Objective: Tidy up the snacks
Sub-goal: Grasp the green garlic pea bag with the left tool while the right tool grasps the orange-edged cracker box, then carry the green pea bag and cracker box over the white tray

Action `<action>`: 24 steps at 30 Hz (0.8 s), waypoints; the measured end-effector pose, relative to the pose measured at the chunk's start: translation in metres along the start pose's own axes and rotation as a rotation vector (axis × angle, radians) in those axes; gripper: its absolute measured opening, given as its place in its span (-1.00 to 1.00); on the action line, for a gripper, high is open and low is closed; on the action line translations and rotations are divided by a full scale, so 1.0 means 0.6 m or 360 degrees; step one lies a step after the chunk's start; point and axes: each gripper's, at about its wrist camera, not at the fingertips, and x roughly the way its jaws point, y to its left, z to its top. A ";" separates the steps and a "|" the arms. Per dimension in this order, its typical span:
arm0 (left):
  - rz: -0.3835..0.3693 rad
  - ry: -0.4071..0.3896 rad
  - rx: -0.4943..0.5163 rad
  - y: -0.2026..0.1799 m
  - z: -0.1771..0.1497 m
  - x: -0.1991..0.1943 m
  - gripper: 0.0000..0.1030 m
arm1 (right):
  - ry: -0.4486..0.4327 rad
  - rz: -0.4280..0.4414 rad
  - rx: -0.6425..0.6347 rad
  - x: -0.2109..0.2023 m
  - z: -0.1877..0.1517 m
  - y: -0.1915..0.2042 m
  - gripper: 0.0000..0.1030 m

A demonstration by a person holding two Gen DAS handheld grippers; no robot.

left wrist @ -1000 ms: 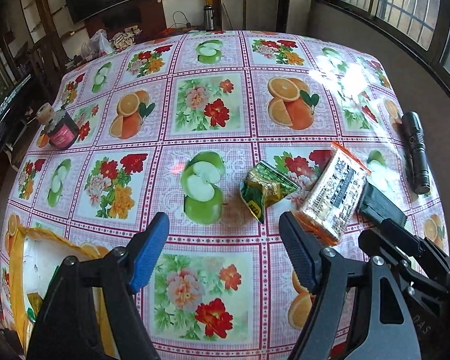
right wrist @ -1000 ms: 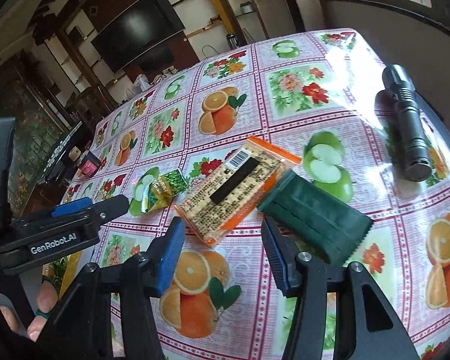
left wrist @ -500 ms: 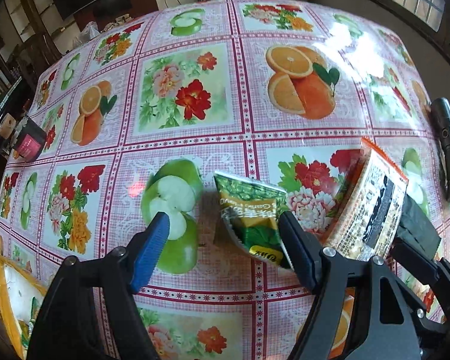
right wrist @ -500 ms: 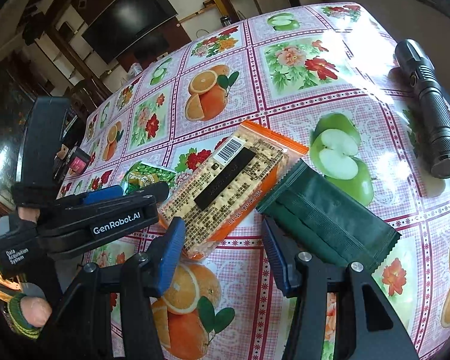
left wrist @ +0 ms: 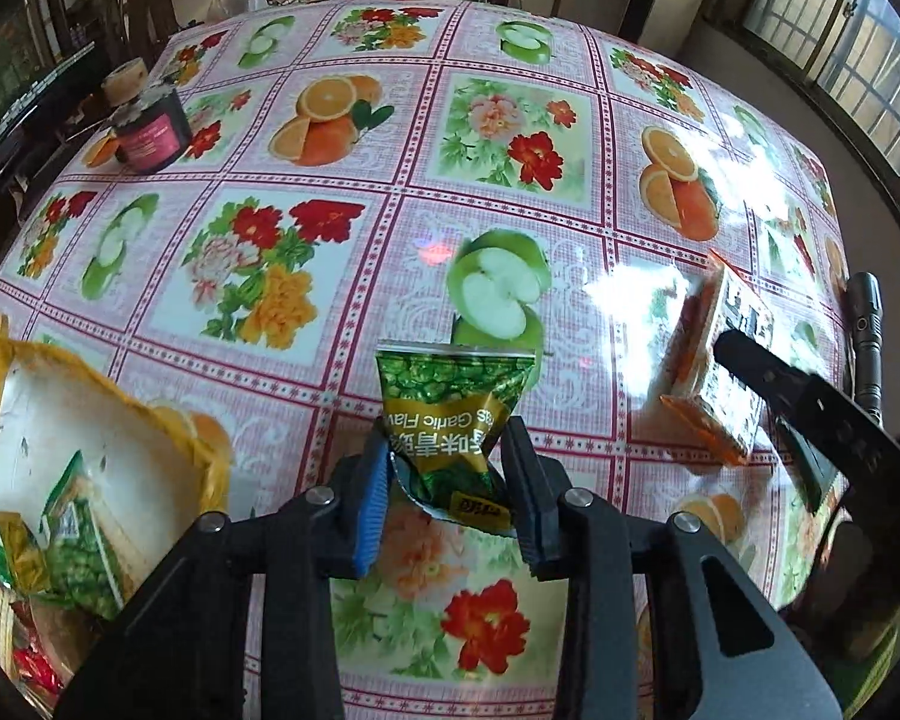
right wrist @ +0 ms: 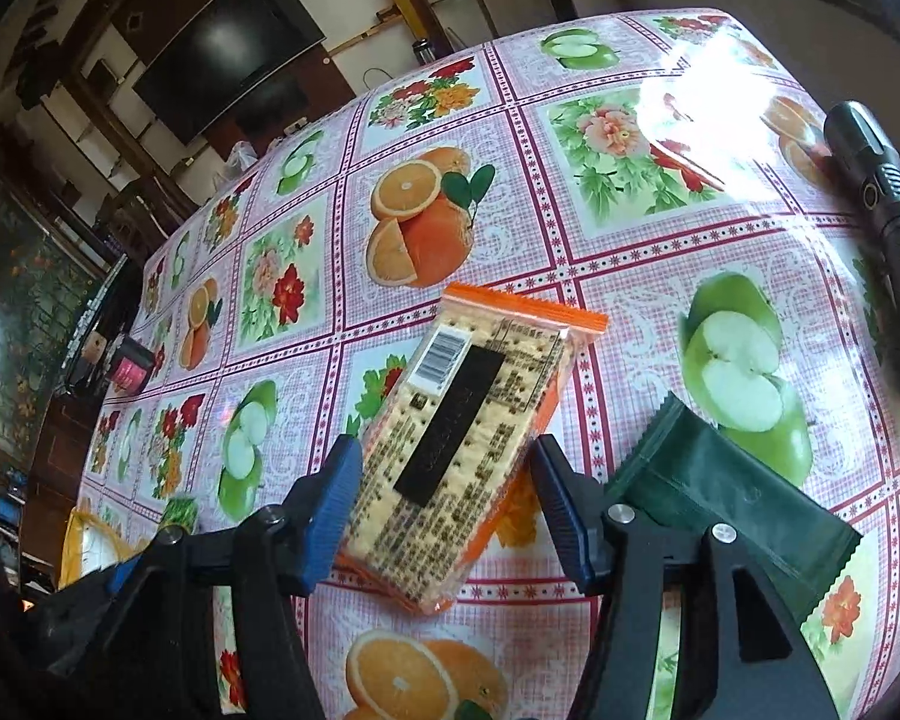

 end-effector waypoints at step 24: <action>0.0112 -0.0285 0.0138 0.031 -0.153 -0.195 -0.27 | -0.0070 -0.0015 -0.0491 -0.127 -0.145 0.109 0.03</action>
